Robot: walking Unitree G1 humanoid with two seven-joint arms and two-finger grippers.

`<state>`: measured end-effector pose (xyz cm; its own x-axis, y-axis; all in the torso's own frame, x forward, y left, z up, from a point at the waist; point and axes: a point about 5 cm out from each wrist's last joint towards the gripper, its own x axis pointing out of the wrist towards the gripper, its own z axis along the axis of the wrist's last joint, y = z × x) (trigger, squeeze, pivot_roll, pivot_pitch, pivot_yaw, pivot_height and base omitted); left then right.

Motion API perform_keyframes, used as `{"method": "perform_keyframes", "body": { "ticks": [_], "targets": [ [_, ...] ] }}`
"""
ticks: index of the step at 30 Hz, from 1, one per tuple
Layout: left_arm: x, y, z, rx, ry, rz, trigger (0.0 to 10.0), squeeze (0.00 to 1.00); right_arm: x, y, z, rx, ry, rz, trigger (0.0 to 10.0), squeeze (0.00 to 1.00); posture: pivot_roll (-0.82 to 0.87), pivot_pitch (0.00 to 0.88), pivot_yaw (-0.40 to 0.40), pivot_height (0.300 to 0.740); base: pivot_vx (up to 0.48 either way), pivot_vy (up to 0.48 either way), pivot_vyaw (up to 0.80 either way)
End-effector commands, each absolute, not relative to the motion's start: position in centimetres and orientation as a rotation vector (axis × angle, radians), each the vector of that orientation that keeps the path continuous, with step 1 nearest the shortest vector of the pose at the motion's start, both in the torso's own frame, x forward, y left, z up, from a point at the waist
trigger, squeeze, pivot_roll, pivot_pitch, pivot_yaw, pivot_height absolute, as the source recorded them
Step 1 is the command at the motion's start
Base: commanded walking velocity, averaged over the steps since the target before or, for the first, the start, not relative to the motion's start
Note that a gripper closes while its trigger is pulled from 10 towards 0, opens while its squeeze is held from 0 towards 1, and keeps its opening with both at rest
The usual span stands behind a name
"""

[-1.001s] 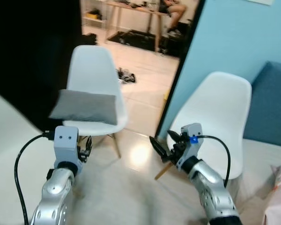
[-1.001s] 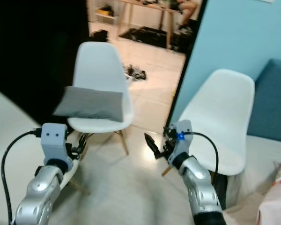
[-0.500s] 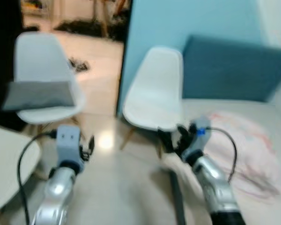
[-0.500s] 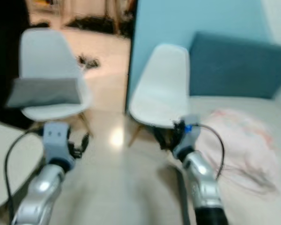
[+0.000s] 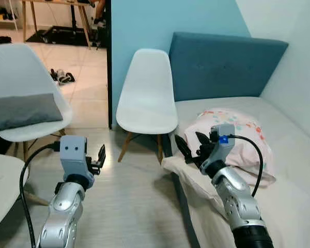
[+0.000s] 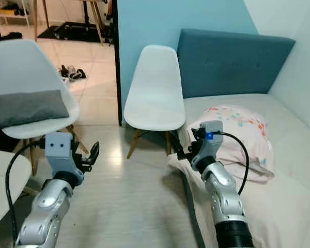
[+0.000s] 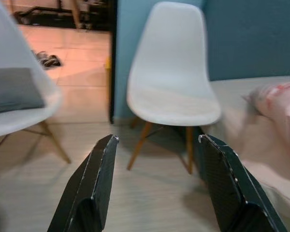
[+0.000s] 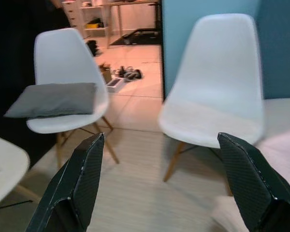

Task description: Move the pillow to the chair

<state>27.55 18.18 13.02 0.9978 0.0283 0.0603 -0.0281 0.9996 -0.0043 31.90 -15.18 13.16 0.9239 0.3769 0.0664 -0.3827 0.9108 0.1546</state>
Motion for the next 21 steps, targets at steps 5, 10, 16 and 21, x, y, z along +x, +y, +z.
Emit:
{"method": "perform_keyframes", "body": {
  "ticks": [5, 10, 16, 21],
  "targets": [
    [27.54, 18.18, 12.62, -0.027, -0.044, 0.029, 10.0, 0.0, 32.19, -14.86, 13.43, 0.179, -0.035, 0.402, 10.0, 0.0, -0.02, 0.0, -0.129, 0.74, 0.48, 0.0, 0.0],
    [27.59, 18.19, 12.62, -0.034, -0.045, 0.023, 10.0, 0.0, 32.35, -14.83, 13.46, 0.181, -0.032, 0.4, 10.0, 0.0, -0.02, 0.0, -0.13, 0.74, 0.48, 0.0, 0.0],
    [27.62, 18.18, 12.63, -0.037, -0.046, 0.021, 10.0, 0.0, 32.51, -14.78, 13.46, 0.178, -0.026, 0.397, 10.0, 0.0, -0.02, 0.0, -0.13, 0.74, 0.48, 0.0, 0.0],
    [27.66, 18.1, 12.65, -0.045, -0.047, 0.013, 10.0, 0.0, 32.77, -14.88, 13.61, 0.179, -0.028, 0.372, 10.0, 0.0, -0.02, 0.0, -0.133, 0.74, 0.48, 0.0, -0.8]
  ]
}}
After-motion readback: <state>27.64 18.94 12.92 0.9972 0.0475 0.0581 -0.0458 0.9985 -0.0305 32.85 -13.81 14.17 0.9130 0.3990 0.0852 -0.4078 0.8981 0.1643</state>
